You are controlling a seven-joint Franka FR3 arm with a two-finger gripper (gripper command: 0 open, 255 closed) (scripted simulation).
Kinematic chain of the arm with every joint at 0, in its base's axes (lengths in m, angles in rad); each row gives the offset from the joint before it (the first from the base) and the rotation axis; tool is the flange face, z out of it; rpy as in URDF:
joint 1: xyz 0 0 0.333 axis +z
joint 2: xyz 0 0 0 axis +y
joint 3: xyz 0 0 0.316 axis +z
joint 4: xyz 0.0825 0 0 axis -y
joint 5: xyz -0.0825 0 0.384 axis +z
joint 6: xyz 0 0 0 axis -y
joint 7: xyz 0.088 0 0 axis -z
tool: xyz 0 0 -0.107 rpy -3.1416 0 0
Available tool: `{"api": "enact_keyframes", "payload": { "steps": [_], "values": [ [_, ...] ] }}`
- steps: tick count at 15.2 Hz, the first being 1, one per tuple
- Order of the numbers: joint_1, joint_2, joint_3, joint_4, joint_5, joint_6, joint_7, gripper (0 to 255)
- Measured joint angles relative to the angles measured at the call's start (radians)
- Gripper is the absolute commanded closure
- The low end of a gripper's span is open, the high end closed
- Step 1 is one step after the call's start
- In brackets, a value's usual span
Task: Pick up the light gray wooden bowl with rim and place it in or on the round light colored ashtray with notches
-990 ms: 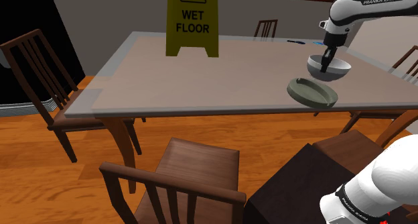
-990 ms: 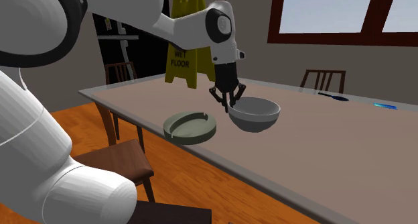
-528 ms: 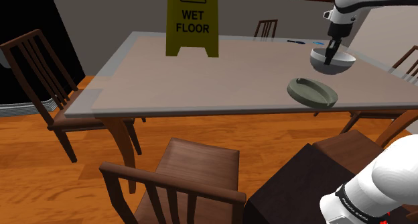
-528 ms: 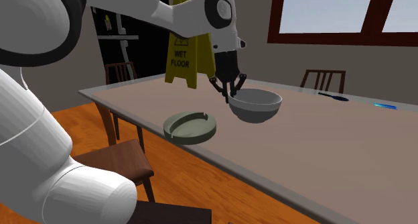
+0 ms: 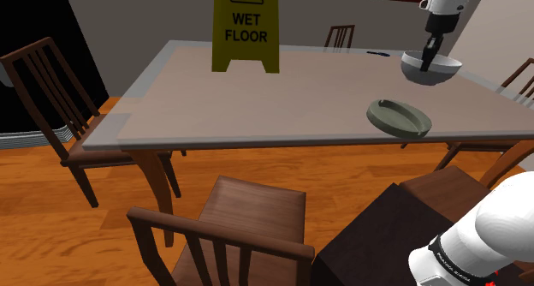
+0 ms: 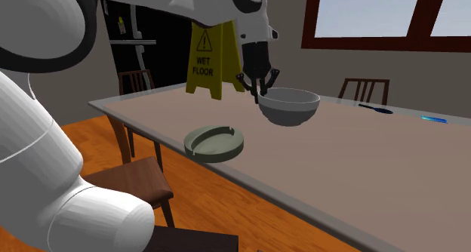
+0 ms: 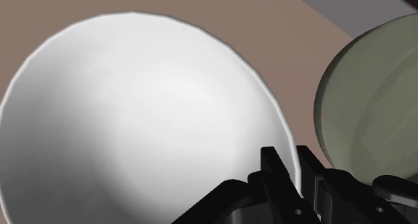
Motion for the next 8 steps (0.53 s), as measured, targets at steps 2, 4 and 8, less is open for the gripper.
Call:
{"api": "enact_keyframes", "payload": {
  "steps": [2,4,8],
  "values": [
    [0.001,0.001,0.002,0.024,0.001,-0.022,-0.004,255],
    [0.007,-0.029,0.022,0.008,-0.004,-0.042,0.02,255],
    [0.029,-0.111,0.093,-0.048,-0.003,-0.086,0.108,255]
  ]
}}
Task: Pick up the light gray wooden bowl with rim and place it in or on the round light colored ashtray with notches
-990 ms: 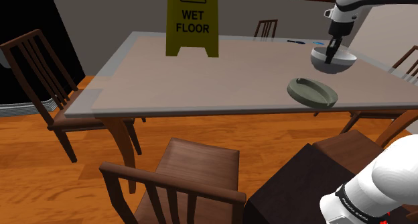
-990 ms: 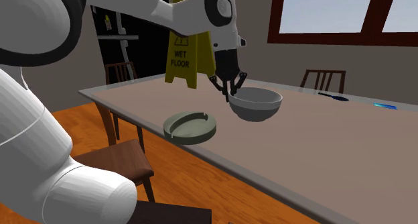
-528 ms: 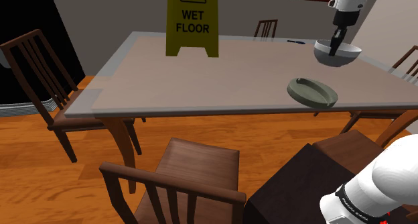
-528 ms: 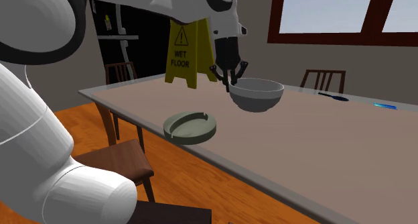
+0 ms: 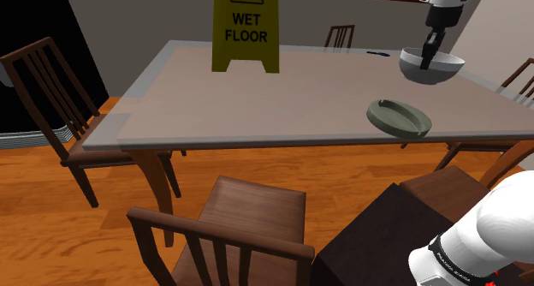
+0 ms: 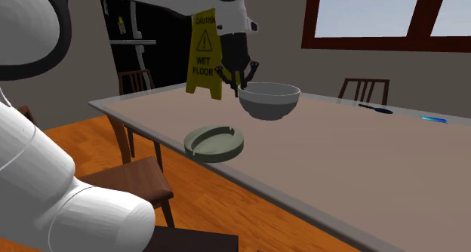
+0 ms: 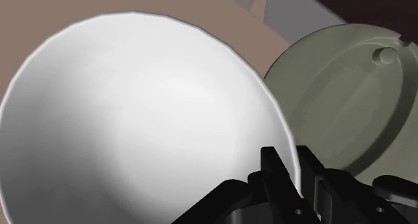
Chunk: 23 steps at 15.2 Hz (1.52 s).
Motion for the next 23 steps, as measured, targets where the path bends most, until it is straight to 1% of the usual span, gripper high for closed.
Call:
{"api": "enact_keyframes", "payload": {
  "steps": [5,12,16,23],
  "values": [
    [0.025,-0.113,0.098,-0.078,0.019,-0.061,0.115,255],
    [0.066,-0.214,0.237,-0.132,0.09,-0.141,0.277,255],
    [0.072,-0.23,0.256,-0.173,0.103,-0.121,0.305,255],
    [0.073,-0.258,0.253,-0.286,0.103,-0.038,0.319,255]
  ]
}}
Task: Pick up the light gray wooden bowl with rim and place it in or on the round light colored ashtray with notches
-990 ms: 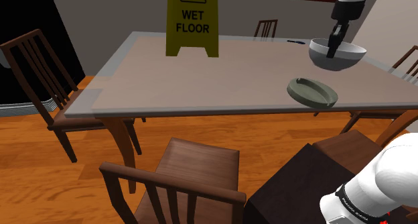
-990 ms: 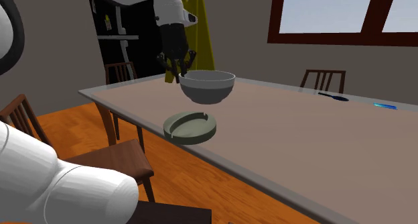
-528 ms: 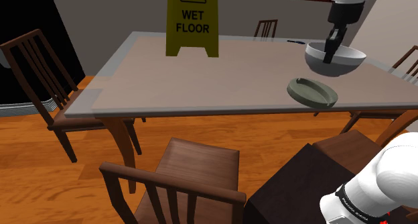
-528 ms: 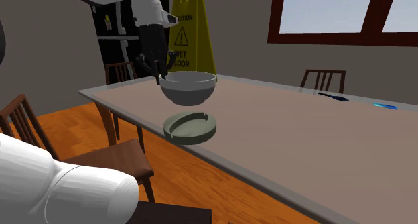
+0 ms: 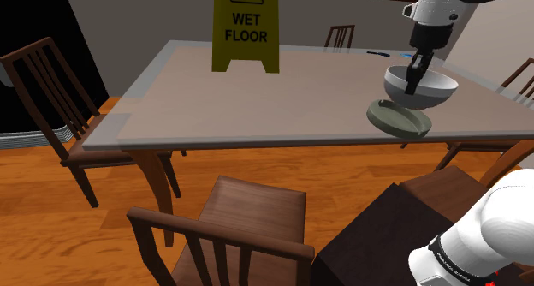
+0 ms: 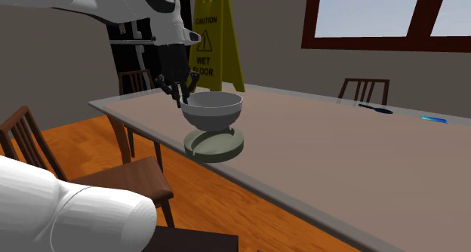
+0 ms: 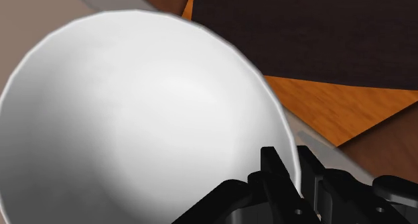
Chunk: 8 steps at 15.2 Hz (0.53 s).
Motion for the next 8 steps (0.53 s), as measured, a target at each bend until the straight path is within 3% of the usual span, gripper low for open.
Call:
{"api": "enact_keyframes", "payload": {
  "steps": [8],
  "values": [
    [0.001,-0.026,-0.005,-0.133,-0.003,0.106,0.017,255]
  ]
}}
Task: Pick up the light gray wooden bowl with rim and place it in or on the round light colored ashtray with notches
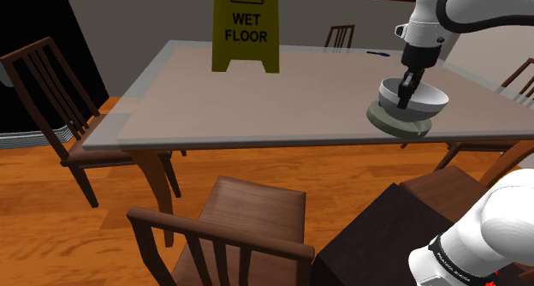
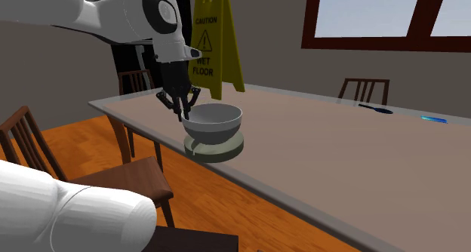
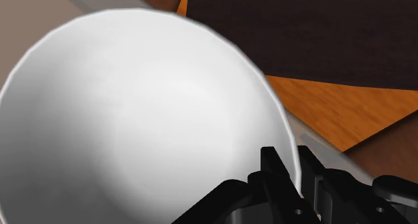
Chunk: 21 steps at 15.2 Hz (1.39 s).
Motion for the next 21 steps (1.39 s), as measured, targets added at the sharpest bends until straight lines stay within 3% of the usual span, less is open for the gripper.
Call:
{"api": "enact_keyframes", "payload": {
  "steps": [7,8,14,18,21],
  "values": [
    [-0.001,-0.005,-0.001,-0.016,-0.001,0.014,-0.001,255],
    [-0.001,-0.005,-0.001,-0.016,-0.001,0.014,-0.001,0],
    [-0.002,-0.003,-0.003,-0.019,-0.002,0.017,-0.001,0],
    [0.002,0.027,0.01,0.102,0.007,-0.073,-0.004,0],
    [0.003,0.036,0.013,0.131,0.01,-0.094,-0.004,0]
  ]
}}
